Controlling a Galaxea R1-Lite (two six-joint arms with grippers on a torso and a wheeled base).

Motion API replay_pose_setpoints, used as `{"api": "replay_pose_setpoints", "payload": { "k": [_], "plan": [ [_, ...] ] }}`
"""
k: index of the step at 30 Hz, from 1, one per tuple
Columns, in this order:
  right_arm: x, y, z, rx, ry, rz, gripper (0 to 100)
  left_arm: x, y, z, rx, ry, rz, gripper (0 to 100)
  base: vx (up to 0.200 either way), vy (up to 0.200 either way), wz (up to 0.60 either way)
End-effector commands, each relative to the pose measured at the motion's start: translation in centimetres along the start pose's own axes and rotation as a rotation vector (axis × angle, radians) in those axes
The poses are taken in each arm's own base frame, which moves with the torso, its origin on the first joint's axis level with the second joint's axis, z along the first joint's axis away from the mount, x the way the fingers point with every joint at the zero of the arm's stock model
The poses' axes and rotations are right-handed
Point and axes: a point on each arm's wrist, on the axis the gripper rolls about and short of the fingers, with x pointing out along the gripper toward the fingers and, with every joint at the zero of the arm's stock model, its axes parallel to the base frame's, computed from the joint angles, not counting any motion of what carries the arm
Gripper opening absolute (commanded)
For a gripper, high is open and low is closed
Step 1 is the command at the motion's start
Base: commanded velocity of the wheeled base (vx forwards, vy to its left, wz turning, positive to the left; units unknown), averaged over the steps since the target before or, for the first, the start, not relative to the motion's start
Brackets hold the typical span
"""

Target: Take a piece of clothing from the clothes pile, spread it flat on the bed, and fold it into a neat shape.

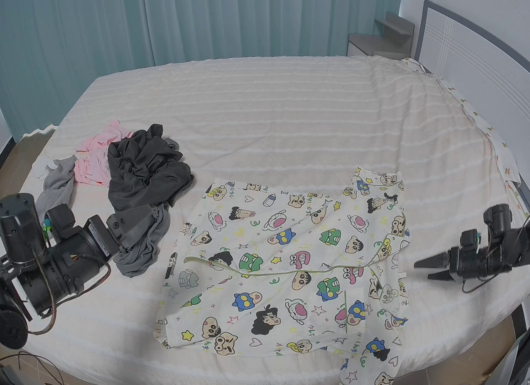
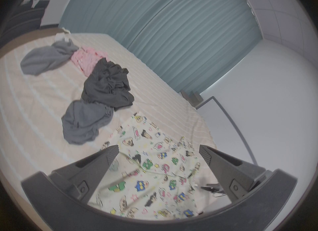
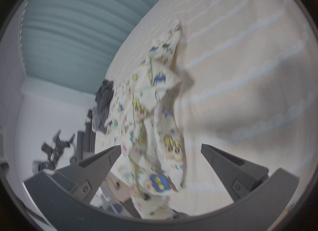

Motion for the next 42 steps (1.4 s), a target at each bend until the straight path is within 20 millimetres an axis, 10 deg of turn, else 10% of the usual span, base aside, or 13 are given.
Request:
{"api": "replay_pose_setpoints", "payload": {
  "k": [1,34,35,42],
  "plan": [
    [0.8,-2.7,-6.6,-0.025,0.163,0.068,100,-4.3,-0.1,-1.1,-0.112,0.066,-0.092,100,0.000,0.000,0.00],
    [4.5,-3.1,-6.1,-0.100,0.171,0.163,100,-4.4,0.0,-1.4,-0.111,0.083,-0.093,100,0.000,0.000,0.00],
    [4.5,-3.1,-6.0,-0.096,0.166,0.162,0,-4.4,0.0,-1.4,-0.112,0.084,-0.092,100,0.000,0.000,0.00],
    [4.3,-3.2,-6.0,-0.082,0.156,0.158,0,-4.4,0.1,-1.5,-0.112,0.086,-0.090,100,0.000,0.000,0.00]
  ]
}}
